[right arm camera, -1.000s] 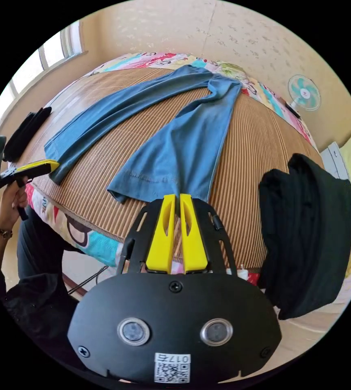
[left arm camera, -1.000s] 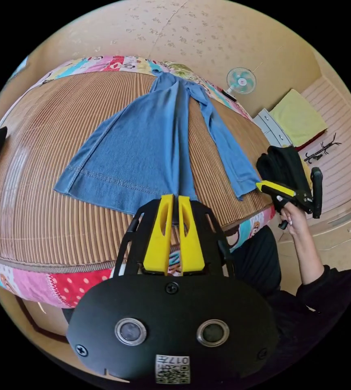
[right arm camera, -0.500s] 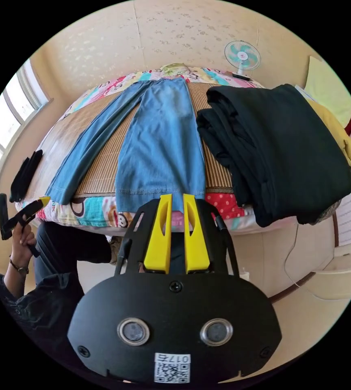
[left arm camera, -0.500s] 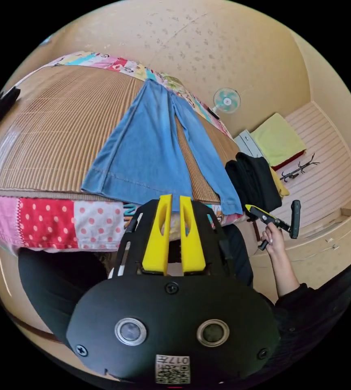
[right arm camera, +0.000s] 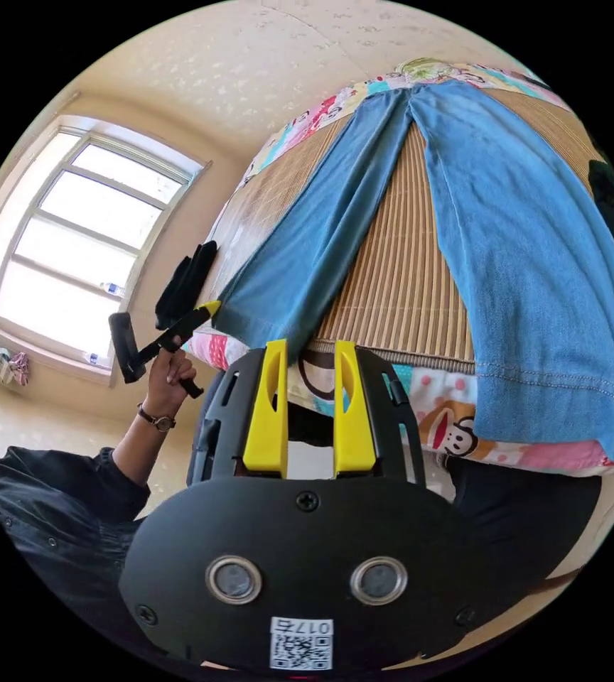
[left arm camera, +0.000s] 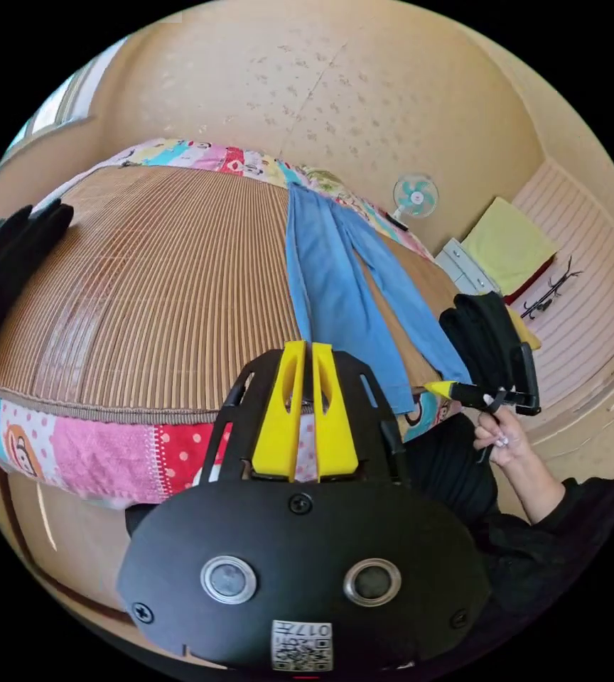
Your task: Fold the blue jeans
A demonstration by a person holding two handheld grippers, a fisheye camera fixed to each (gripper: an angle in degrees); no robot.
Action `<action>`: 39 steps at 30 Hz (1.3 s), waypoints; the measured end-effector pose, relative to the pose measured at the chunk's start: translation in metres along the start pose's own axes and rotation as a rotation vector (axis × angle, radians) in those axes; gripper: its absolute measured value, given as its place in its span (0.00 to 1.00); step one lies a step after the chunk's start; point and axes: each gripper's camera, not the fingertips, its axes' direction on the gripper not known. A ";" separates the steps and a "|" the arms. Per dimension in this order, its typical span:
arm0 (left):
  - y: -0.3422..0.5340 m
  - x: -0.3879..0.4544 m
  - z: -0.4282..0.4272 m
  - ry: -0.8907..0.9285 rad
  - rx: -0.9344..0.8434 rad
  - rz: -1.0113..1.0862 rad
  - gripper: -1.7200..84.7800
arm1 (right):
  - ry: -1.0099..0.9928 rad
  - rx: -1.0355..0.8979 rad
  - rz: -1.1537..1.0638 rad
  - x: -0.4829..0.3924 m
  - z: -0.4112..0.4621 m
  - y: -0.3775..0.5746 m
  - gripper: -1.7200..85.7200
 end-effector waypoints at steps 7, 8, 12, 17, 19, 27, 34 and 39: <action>0.021 -0.063 0.015 -0.001 -0.064 -0.159 0.02 | -0.078 -0.022 0.066 -0.008 0.011 -0.009 0.13; 0.021 -0.062 0.016 -0.010 -0.068 -0.146 0.02 | -0.089 -0.023 0.067 -0.015 0.016 -0.011 0.13; 0.020 -0.060 0.023 -0.055 -0.089 -0.084 0.02 | 0.073 0.051 0.039 -0.049 0.022 -0.016 0.12; 0.025 -0.069 0.030 -0.033 -0.105 -0.085 0.02 | 0.114 -0.053 -0.051 -0.062 0.043 -0.024 0.07; 0.024 -0.071 0.027 -0.033 -0.125 -0.077 0.02 | 0.035 -0.128 -0.097 -0.069 0.046 -0.026 0.06; 0.068 -0.071 0.026 0.090 -0.131 -0.067 0.01 | -0.027 -0.033 -0.083 -0.064 -0.003 0.019 0.04; 0.130 -0.063 0.037 -0.057 -0.051 -0.147 0.01 | -0.005 -0.011 -0.036 -0.050 0.022 0.060 0.04; 0.150 -0.026 0.031 -0.361 0.082 0.033 0.02 | 0.314 0.129 -0.173 -0.075 -0.003 0.084 0.06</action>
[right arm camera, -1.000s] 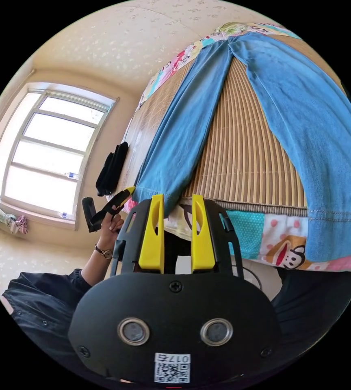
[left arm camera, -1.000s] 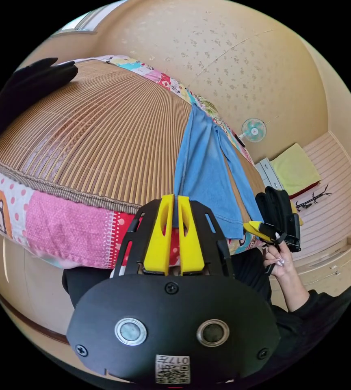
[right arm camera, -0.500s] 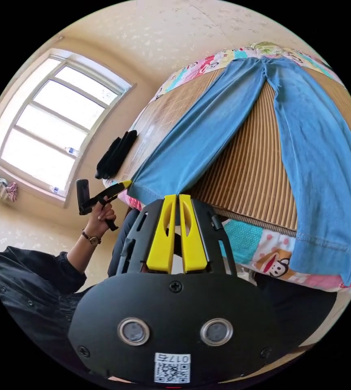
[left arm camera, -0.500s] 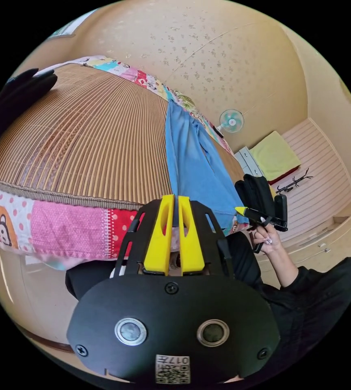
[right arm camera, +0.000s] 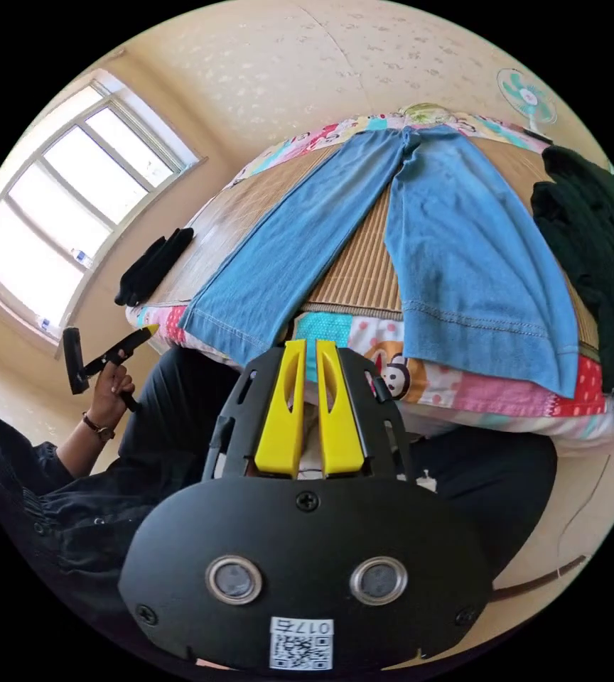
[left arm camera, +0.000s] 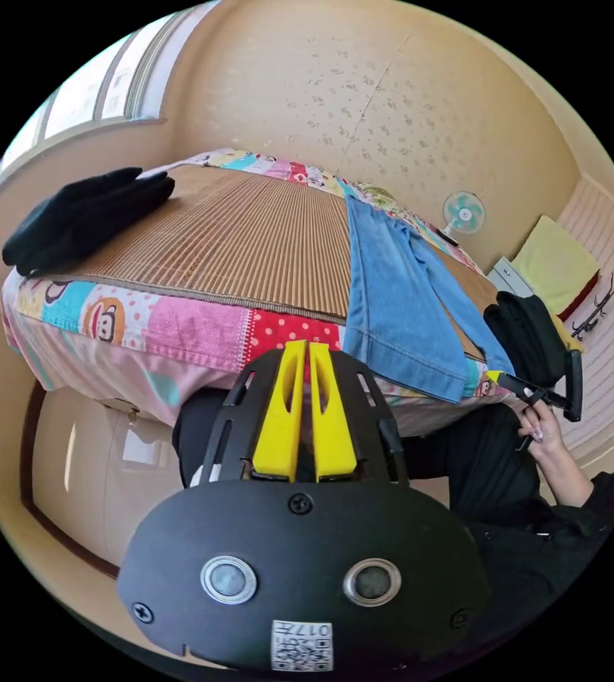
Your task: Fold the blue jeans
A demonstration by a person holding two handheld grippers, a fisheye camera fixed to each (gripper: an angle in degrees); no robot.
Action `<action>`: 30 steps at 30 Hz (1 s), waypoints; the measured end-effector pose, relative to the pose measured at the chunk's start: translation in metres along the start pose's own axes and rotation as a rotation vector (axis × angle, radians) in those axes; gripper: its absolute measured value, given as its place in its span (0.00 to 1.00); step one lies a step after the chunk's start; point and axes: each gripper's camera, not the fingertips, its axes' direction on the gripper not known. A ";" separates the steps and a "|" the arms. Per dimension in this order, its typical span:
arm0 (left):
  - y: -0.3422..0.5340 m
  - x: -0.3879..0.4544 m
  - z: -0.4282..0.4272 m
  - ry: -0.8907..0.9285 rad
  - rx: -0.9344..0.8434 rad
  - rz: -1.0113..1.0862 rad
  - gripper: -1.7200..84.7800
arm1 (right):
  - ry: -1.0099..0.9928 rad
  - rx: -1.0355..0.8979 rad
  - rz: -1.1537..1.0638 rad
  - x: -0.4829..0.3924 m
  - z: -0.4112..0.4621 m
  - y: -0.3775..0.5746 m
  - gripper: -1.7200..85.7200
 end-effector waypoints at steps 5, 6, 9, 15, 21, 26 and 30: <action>0.027 0.026 0.012 -0.117 0.088 0.039 0.09 | 0.353 0.179 -0.044 -0.015 -0.034 0.037 0.09; 0.032 0.027 0.015 -0.155 0.102 0.006 0.10 | 0.411 0.227 -0.023 -0.015 -0.044 0.048 0.10; 0.039 0.018 0.026 -0.140 0.110 -0.053 0.11 | 0.463 0.325 0.079 -0.004 -0.063 0.080 0.11; 0.049 0.011 0.045 -0.112 0.120 -0.066 0.11 | 0.328 0.360 0.182 0.015 -0.066 0.103 0.13; 0.043 0.020 0.081 -0.176 0.029 -0.047 0.11 | 0.382 0.350 0.111 -0.013 -0.051 0.101 0.13; 0.049 0.028 0.088 -0.203 0.063 0.000 0.09 | 0.397 0.403 0.104 -0.031 -0.053 0.107 0.13; 0.049 0.027 0.100 -0.233 0.045 0.006 0.09 | 0.405 0.378 0.099 -0.040 -0.046 0.098 0.13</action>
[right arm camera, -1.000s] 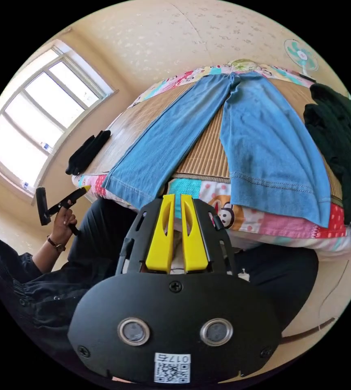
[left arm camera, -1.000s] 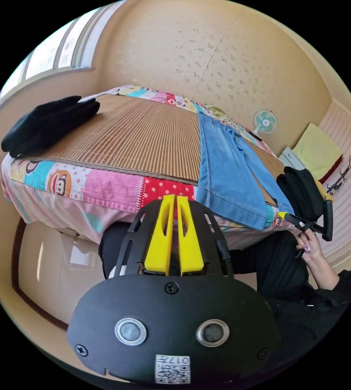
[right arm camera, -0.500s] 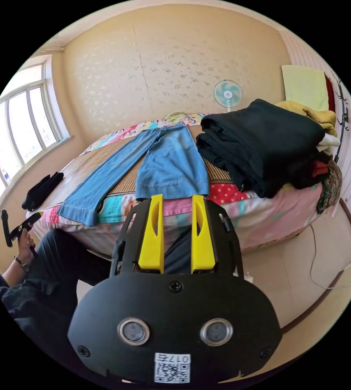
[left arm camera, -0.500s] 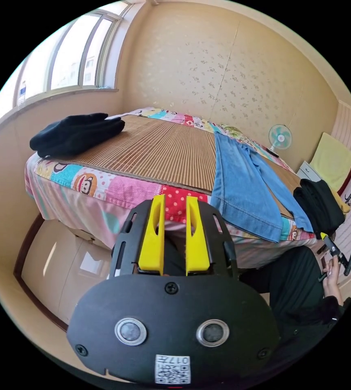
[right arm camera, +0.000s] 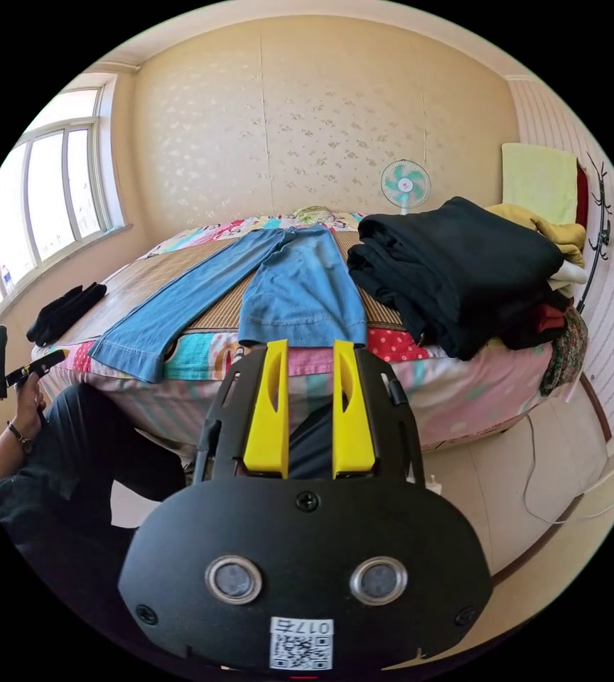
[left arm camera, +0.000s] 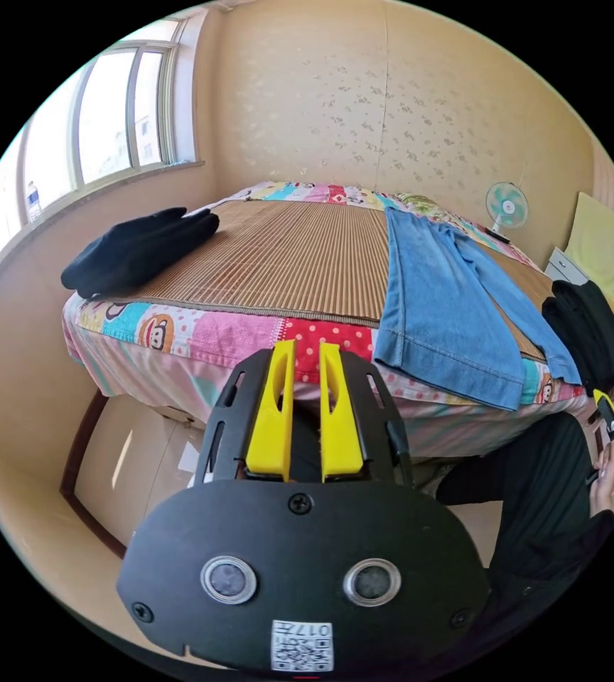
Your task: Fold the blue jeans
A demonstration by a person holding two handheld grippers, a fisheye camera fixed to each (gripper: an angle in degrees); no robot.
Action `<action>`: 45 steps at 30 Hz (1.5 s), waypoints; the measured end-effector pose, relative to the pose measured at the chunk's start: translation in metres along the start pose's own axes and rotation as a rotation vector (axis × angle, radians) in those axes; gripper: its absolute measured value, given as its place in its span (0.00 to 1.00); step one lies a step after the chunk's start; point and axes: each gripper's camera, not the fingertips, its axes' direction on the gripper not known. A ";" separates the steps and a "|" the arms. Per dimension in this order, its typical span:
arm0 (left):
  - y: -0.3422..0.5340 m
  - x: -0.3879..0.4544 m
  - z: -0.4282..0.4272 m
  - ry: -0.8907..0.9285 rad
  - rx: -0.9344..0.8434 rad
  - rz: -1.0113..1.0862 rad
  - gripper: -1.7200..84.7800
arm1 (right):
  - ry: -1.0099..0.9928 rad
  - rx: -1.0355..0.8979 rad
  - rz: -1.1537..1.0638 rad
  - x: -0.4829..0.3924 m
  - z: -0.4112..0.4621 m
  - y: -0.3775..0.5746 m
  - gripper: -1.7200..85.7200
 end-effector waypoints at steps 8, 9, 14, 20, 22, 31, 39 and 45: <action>-0.001 -0.040 0.018 0.085 -0.028 -0.125 0.09 | -0.012 0.024 0.022 -0.009 -0.006 -0.005 0.13; -0.001 -0.043 0.019 0.093 -0.025 -0.130 0.09 | -0.011 0.019 0.021 -0.011 -0.005 -0.007 0.13; -0.004 -0.049 0.026 0.108 -0.044 -0.100 0.09 | -0.006 -0.004 0.008 -0.019 -0.002 -0.017 0.12; -0.011 -0.043 0.033 0.041 -0.083 -0.019 0.07 | 0.019 0.001 -0.038 -0.033 -0.004 -0.027 0.12; -0.014 -0.053 0.035 0.043 -0.112 -0.042 0.08 | 0.031 -0.009 -0.063 -0.038 -0.003 -0.031 0.11; -0.019 0.070 0.020 0.796 -0.109 0.104 0.12 | 0.021 -0.052 0.019 -0.007 -0.010 -0.064 0.11; -0.055 0.187 0.106 0.915 -0.317 0.033 0.13 | -0.032 -0.084 0.205 0.083 0.039 -0.134 0.14; -0.039 0.215 0.131 0.928 -0.407 0.016 0.06 | -0.119 -0.273 0.260 0.106 0.081 -0.158 0.09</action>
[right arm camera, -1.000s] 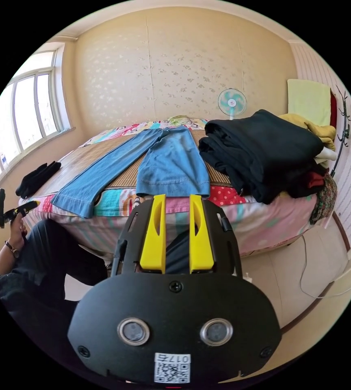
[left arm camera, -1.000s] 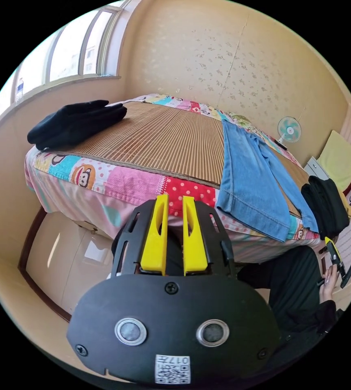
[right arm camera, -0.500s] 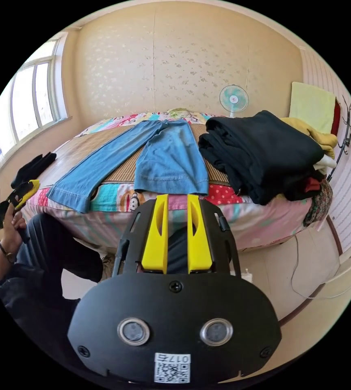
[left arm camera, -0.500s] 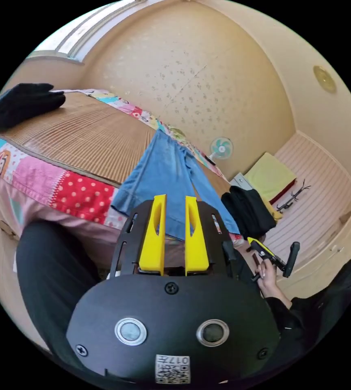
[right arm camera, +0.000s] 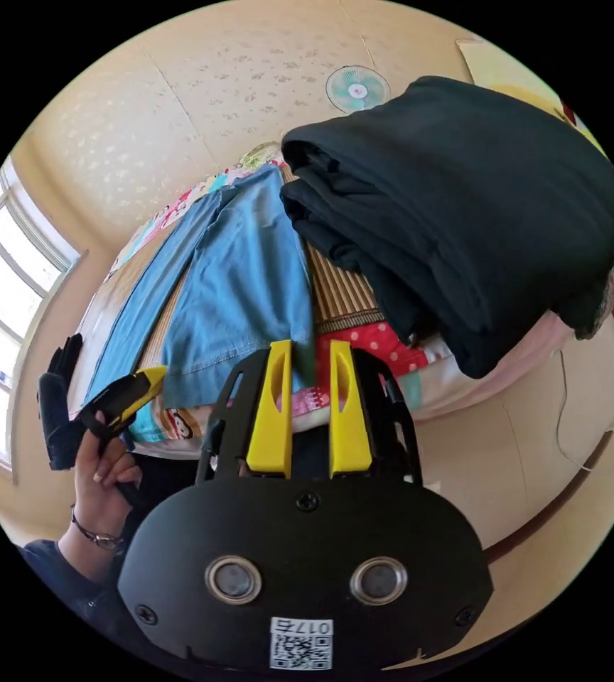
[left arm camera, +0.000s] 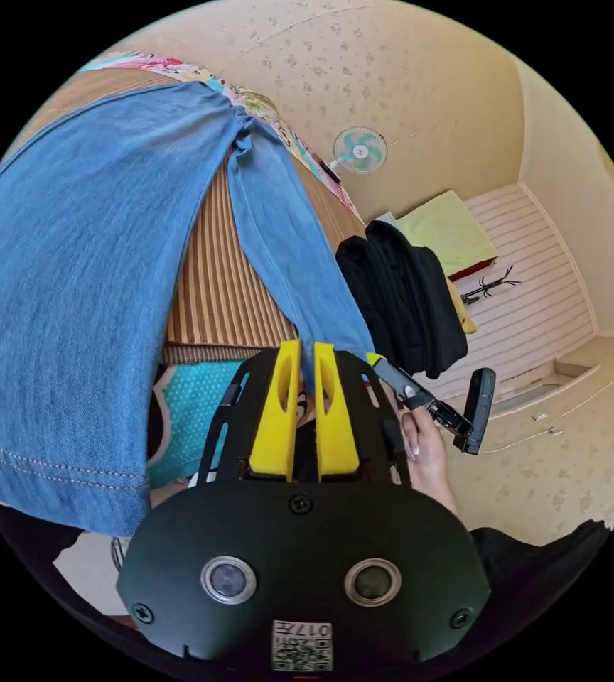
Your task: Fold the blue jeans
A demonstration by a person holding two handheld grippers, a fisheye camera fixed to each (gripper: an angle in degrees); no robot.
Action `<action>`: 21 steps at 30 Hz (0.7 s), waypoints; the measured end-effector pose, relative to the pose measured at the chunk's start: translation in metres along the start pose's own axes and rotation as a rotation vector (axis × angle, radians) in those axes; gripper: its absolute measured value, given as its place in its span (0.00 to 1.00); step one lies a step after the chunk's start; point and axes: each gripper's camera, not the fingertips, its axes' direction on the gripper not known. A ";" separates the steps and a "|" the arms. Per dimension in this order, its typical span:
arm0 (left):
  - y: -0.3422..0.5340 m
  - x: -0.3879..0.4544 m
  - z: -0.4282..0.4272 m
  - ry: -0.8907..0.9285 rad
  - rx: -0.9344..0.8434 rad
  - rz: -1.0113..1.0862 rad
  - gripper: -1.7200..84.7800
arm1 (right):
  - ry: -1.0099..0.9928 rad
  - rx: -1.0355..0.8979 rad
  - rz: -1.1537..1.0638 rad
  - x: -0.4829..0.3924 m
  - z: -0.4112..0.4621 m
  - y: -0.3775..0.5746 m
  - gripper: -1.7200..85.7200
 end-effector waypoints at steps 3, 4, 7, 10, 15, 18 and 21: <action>0.000 0.014 -0.026 0.005 -0.006 0.083 0.05 | -0.077 -0.033 0.030 0.010 -0.021 -0.009 0.06; 0.007 0.021 -0.046 0.039 0.027 0.118 0.05 | -0.110 -0.019 0.028 0.012 -0.031 -0.010 0.06; 0.034 0.044 -0.082 0.023 0.056 0.218 0.04 | -0.281 0.061 0.050 0.036 -0.077 0.001 0.06; 0.061 0.049 -0.071 -0.166 -0.016 0.254 0.04 | -0.385 0.006 0.093 0.063 -0.072 0.020 0.05; 0.084 0.021 -0.052 -0.152 -0.031 0.197 0.08 | -0.418 -0.081 0.253 0.093 -0.039 0.057 0.05; 0.085 0.026 -0.085 -0.174 0.116 0.266 0.10 | -0.377 -0.063 0.242 0.099 -0.051 0.058 0.05; 0.076 0.030 -0.115 -0.271 0.207 0.301 0.11 | -0.336 -0.058 0.193 0.096 -0.059 0.061 0.05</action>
